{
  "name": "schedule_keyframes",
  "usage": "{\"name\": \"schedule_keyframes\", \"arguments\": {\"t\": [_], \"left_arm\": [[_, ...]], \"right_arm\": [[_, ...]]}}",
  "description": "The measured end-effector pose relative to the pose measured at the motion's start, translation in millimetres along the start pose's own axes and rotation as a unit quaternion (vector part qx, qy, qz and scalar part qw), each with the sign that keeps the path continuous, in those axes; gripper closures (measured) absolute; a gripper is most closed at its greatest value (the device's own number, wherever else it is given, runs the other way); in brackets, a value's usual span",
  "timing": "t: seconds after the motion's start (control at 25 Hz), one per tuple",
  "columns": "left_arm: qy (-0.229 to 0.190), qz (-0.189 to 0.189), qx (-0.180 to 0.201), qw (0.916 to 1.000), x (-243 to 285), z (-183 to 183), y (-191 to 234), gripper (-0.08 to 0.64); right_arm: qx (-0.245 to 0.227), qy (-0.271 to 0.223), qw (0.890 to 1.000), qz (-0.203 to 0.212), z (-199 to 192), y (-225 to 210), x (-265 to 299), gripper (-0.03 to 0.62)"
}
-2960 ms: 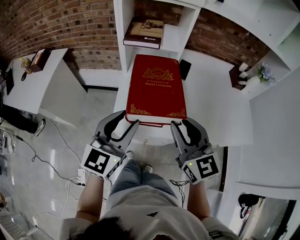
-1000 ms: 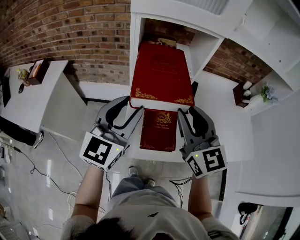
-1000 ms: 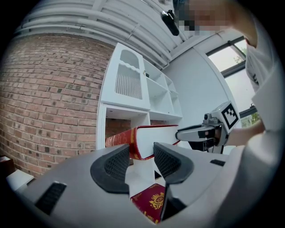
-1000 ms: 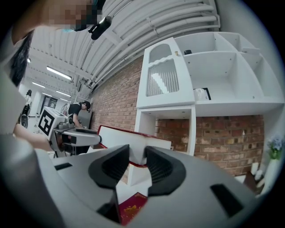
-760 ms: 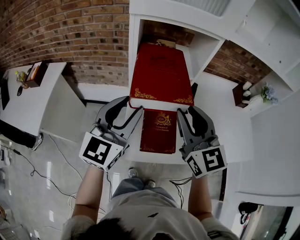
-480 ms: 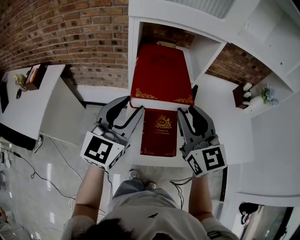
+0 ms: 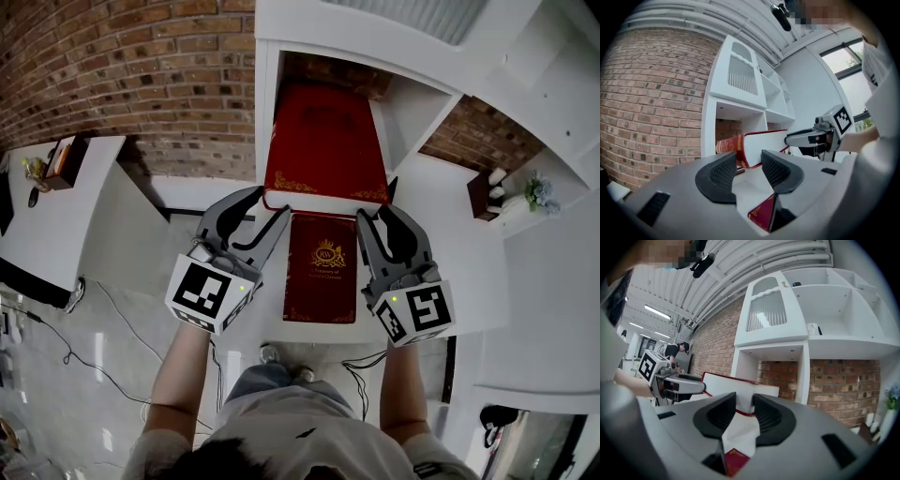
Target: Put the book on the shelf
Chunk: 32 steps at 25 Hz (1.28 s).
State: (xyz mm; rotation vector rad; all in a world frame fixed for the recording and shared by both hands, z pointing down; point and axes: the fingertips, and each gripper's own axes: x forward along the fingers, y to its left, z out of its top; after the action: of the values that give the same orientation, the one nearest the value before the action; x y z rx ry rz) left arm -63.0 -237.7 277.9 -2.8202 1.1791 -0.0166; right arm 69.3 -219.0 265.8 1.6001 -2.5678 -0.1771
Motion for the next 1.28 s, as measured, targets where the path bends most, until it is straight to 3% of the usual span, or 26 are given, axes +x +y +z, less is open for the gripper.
{"name": "schedule_keyframes", "arguments": {"t": [1.28], "left_arm": [[0.053, 0.027, -0.023, 0.9979, 70, -20, 54, 0.393]], "right_arm": [[0.016, 0.024, 0.998, -0.047, -20, -45, 75, 0.463]]}}
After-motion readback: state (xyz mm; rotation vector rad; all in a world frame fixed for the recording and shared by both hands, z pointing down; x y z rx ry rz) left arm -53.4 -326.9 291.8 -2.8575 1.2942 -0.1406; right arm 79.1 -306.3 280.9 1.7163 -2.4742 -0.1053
